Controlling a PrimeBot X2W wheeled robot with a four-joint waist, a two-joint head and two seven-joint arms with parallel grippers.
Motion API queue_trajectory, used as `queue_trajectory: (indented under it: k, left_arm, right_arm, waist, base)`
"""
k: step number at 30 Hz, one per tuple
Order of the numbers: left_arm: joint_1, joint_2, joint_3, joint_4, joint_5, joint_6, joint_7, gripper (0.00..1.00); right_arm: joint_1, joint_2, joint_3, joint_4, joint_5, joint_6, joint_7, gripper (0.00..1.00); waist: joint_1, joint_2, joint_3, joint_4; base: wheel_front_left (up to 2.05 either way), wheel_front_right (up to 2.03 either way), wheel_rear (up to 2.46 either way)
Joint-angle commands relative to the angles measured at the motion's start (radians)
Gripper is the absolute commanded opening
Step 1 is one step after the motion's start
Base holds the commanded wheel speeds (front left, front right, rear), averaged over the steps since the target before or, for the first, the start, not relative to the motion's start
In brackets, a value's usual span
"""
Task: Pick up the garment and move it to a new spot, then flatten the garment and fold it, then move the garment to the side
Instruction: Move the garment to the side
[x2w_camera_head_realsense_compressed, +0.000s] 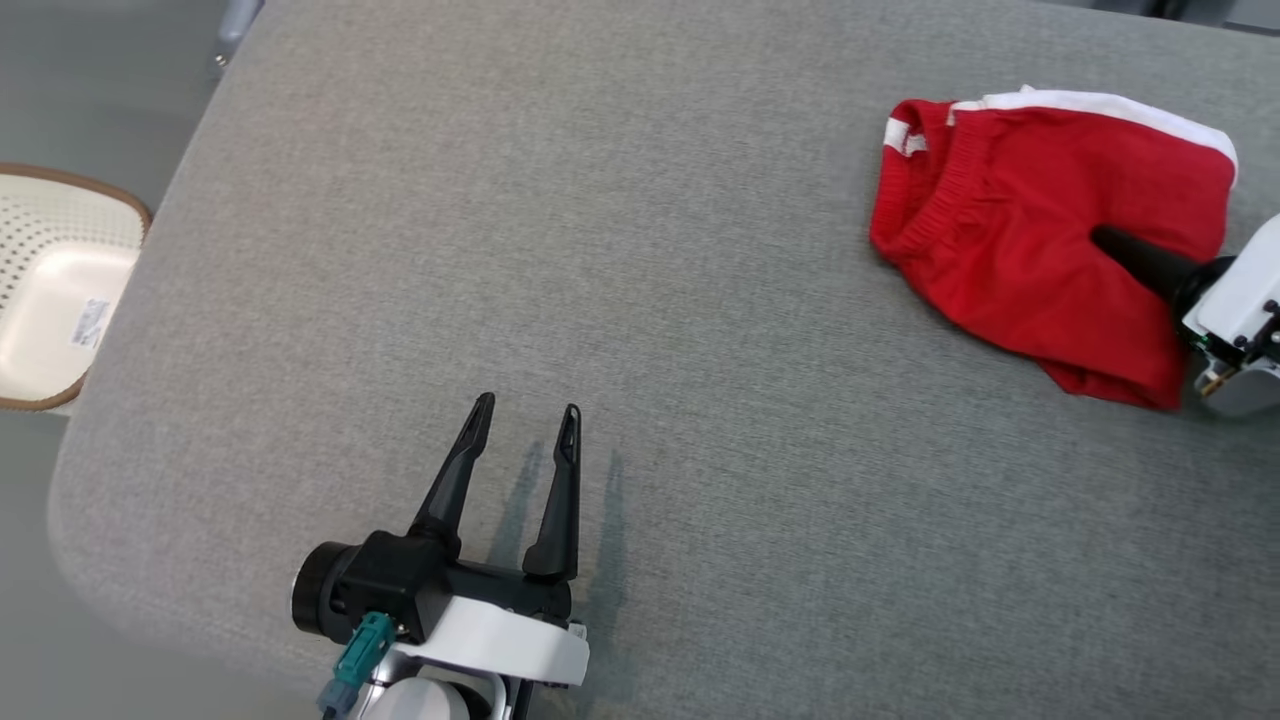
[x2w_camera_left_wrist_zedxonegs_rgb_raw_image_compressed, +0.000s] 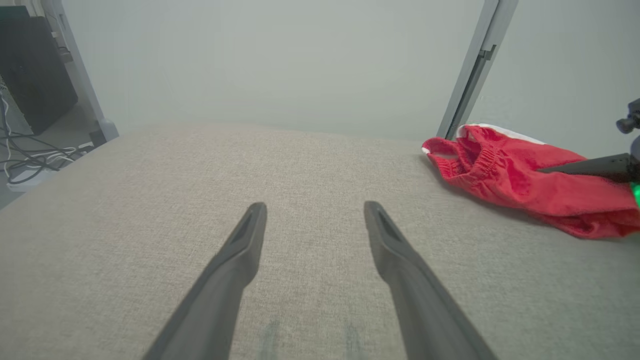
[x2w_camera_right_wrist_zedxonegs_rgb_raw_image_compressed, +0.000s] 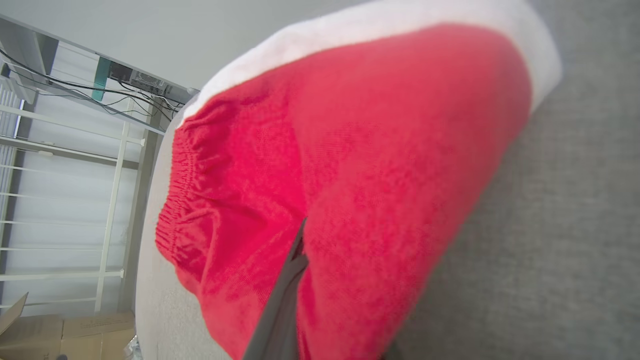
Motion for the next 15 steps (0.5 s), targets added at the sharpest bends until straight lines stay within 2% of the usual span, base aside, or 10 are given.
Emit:
queue_trajectory:
  k: [1,7,15]
  left_arm:
    - [-0.019,0.003,0.006,-0.001,0.004,-0.002,-0.004,1.00]
    - [-0.027,0.003,0.021,0.008,0.010,-0.008,-0.004,1.00]
    - [-0.045,0.003,0.046,0.012,0.004,-0.016,-0.004,1.00]
  right_arm:
    - [0.015,-0.020,0.005,-0.009,-0.010,0.000,0.000,0.00]
    - [0.040,-0.113,0.067,-0.086,-0.034,0.000,0.026,0.00]
    - [0.086,-0.300,0.116,-0.271,-0.047,0.000,0.086,0.00]
  waist:
    - [0.0000,0.0000,-0.009,-0.017]
    - [0.0000,0.0000,-0.043,-0.084]
    - [0.0000,0.0000,-0.069,-0.180]
  base:
    - [0.00,0.00,0.00]
    - [0.00,0.00,0.00]
    - [0.00,0.00,0.00]
